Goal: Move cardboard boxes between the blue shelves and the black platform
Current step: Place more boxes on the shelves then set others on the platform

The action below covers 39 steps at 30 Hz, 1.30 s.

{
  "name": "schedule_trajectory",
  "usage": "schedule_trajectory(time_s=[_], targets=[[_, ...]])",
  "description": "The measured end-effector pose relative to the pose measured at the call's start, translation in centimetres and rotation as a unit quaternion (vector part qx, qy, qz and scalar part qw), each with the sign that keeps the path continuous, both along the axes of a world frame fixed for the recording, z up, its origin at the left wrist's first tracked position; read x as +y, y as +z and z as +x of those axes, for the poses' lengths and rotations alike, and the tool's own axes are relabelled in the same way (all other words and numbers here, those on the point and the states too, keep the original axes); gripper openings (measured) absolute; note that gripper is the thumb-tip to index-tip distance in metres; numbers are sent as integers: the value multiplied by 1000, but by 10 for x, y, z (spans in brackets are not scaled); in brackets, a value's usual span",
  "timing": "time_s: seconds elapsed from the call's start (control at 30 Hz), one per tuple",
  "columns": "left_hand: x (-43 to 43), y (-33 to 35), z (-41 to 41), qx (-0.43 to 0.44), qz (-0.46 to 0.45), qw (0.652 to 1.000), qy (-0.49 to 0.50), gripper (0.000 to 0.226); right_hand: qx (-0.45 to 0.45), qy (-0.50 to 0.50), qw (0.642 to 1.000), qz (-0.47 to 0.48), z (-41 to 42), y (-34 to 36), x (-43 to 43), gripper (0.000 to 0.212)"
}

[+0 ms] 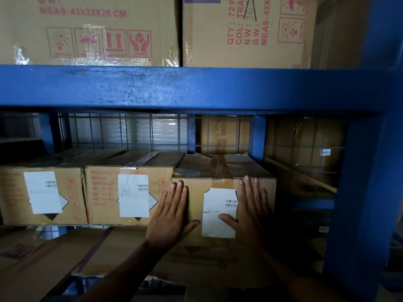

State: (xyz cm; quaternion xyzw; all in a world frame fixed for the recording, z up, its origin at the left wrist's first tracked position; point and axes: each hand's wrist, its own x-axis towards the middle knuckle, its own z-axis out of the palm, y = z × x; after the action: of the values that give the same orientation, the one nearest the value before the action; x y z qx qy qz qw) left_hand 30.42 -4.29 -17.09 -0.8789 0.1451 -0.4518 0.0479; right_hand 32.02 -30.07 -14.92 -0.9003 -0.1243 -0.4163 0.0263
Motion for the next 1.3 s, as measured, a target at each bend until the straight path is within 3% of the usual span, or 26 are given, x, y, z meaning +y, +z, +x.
schedule_trajectory(time_s=[0.17,0.33,0.57,0.67,0.73,0.83,0.97,1.03,1.1,1.17,1.23,1.3], targets=[[-7,3,26,14,17,1000,-2,103,16,6,1000,-3,30,-4,-2,108],[-18,-6,72,68,35,997,11,99,96,-8,995,0,81,-25,-6,117],[-16,-16,105,63,40,995,60,95,62,-16,998,-20,113,-38,6,121],[-20,-17,102,80,32,994,70,102,96,-32,994,-34,104,-35,7,121],[-24,-14,95,98,22,992,74,99,114,-36,992,-42,94,-29,5,121],[-29,-6,75,106,-4,993,54,77,146,-26,988,-31,77,-16,0,123],[-27,4,35,188,-41,981,13,89,203,40,977,39,29,10,-2,114],[-17,8,11,219,-66,974,7,90,287,141,935,155,3,12,4,97],[-2,11,-16,209,-77,975,15,84,328,183,902,212,-12,7,12,86],[22,10,-43,210,-61,974,58,79,322,127,918,196,-30,4,28,85],[52,6,-68,227,-47,966,112,78,312,58,942,113,-46,-2,47,87],[86,1,-94,234,-53,958,155,77,298,51,952,48,-65,-1,72,84]])
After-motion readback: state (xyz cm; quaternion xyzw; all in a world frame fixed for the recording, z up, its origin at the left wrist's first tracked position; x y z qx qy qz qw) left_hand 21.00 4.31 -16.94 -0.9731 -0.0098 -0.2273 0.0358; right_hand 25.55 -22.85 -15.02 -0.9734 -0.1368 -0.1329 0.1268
